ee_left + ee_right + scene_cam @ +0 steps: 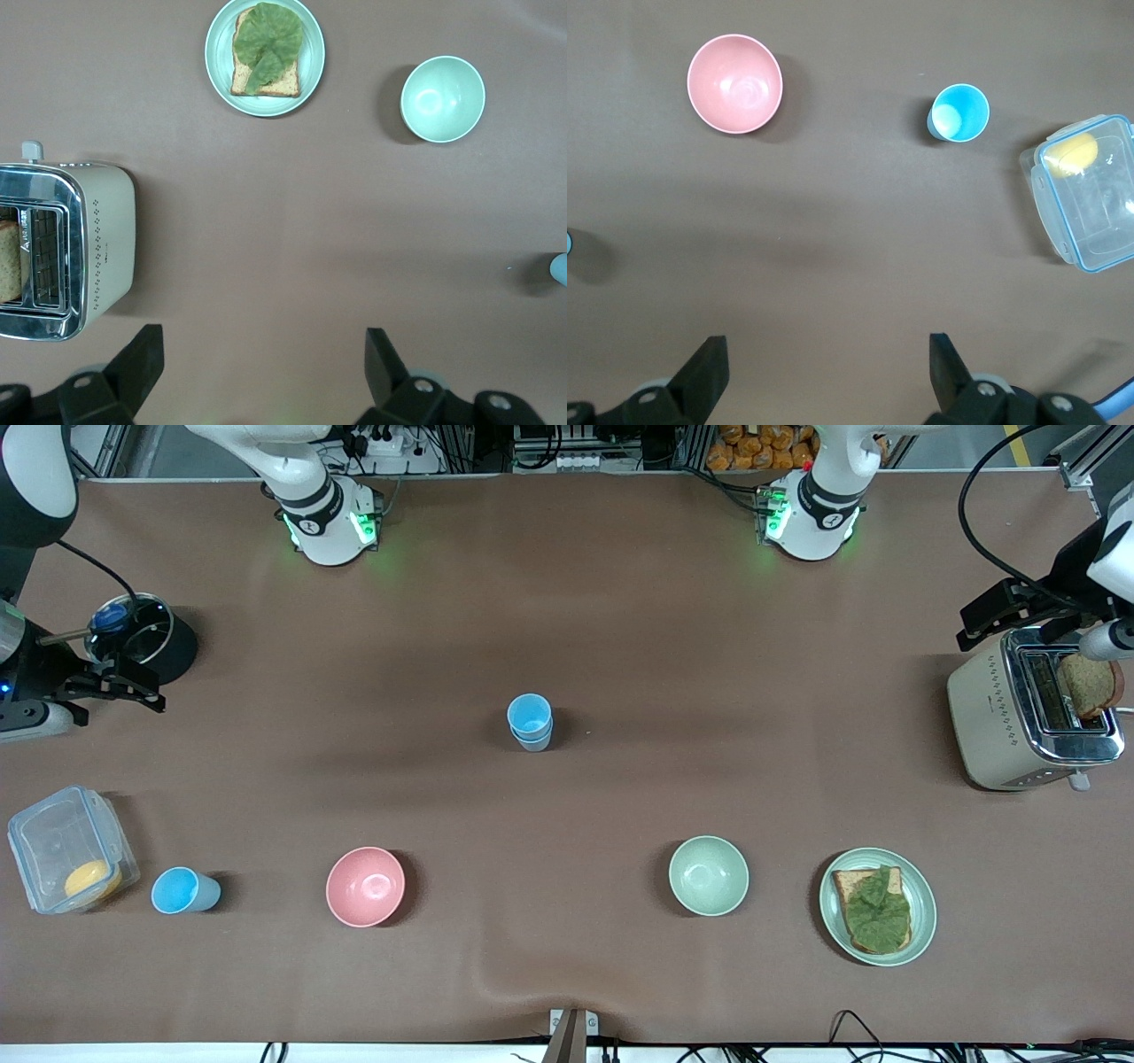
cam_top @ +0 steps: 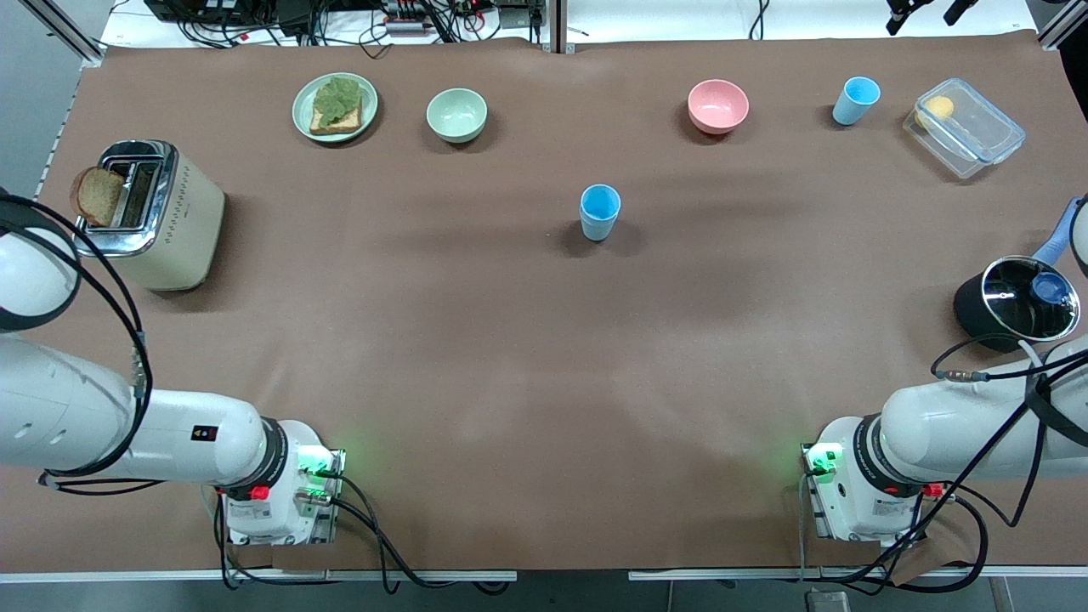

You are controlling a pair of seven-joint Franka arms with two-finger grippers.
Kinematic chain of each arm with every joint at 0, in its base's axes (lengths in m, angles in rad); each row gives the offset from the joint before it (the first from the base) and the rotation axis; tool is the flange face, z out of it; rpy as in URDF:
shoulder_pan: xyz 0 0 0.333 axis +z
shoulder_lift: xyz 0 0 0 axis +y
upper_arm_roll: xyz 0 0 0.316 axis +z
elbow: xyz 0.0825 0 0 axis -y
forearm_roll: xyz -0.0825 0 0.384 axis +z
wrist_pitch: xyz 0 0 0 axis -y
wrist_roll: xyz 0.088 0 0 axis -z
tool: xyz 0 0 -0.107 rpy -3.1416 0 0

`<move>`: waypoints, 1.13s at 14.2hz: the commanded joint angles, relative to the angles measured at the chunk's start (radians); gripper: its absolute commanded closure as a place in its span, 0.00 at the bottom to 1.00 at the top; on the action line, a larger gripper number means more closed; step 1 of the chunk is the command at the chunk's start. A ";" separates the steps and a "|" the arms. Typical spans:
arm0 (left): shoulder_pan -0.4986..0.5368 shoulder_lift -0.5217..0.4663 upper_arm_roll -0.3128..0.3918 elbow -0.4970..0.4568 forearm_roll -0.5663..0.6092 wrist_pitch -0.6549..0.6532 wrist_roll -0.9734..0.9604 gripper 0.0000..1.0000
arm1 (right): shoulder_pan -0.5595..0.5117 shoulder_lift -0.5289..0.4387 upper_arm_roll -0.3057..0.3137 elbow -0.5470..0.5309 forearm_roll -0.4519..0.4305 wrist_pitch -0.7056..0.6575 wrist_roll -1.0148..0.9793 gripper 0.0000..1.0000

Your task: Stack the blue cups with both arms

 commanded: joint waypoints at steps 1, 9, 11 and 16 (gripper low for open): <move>-0.001 -0.010 0.006 0.004 -0.021 -0.022 0.019 0.00 | -0.004 -0.005 0.006 0.009 0.015 -0.016 -0.003 0.00; -0.006 0.000 -0.074 0.001 -0.019 -0.022 0.018 0.00 | -0.002 -0.005 0.004 0.008 0.014 -0.012 -0.003 0.00; -0.009 0.004 -0.080 0.001 -0.018 -0.022 0.018 0.00 | -0.005 -0.004 0.004 0.005 0.015 -0.012 -0.003 0.00; -0.001 0.004 -0.100 0.001 -0.016 -0.022 0.018 0.00 | -0.004 -0.004 0.004 0.006 0.015 -0.016 -0.003 0.00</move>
